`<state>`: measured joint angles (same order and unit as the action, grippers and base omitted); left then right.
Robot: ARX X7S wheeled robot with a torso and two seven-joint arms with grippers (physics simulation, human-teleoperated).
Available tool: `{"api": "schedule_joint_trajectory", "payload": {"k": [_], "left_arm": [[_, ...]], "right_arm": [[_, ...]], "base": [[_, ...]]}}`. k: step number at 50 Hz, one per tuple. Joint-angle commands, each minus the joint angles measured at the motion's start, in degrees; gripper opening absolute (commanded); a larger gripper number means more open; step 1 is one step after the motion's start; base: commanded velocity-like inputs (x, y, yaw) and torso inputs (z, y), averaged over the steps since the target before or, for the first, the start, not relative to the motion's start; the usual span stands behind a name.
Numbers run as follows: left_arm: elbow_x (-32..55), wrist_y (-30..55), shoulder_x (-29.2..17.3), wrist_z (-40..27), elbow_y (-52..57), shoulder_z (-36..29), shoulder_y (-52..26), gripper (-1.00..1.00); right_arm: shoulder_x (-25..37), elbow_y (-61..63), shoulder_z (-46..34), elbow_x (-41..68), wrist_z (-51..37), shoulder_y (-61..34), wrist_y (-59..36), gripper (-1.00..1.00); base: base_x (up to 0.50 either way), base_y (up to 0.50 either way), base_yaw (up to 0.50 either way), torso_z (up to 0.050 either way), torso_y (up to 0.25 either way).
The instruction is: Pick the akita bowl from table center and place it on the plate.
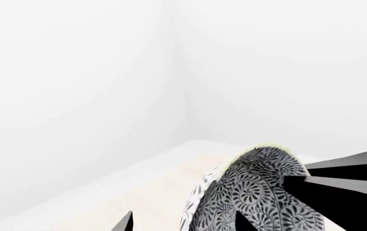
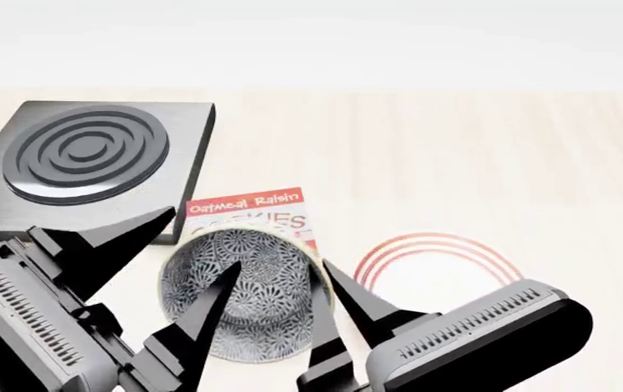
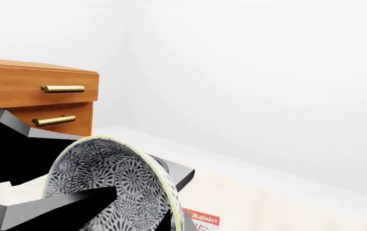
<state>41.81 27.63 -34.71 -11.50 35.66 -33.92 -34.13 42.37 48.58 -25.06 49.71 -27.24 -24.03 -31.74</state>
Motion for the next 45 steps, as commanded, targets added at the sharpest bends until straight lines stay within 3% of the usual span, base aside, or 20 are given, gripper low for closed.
{"api": "schedule_joint_trajectory", "payload": {"k": [1,28,45], "left_arm": [[1.19,0.18,1.58,0.85,-0.80,1.85,-0.21,1.00],[1.00,-1.12,-0.45,0.02,1.74,2.56,1.81,1.00],[-1.45,-4.80,-3.29,-5.02,9.62,3.80,10.11,1.00]], "right_arm": [[-0.71,1.10,1.43,-4.60,-0.62,0.96,0.48,-1.00],[-1.18,-2.90,3.54,-3.21,-0.81,2.85,3.32,-1.00],[-3.90,-12.55,7.73,3.01,-2.17,1.59,4.11,-1.00]], "base": [[0.00,0.00,0.00,0.000,0.000],[0.00,0.00,0.00,0.000,0.000],[0.00,0.00,0.00,0.000,0.000]]}}
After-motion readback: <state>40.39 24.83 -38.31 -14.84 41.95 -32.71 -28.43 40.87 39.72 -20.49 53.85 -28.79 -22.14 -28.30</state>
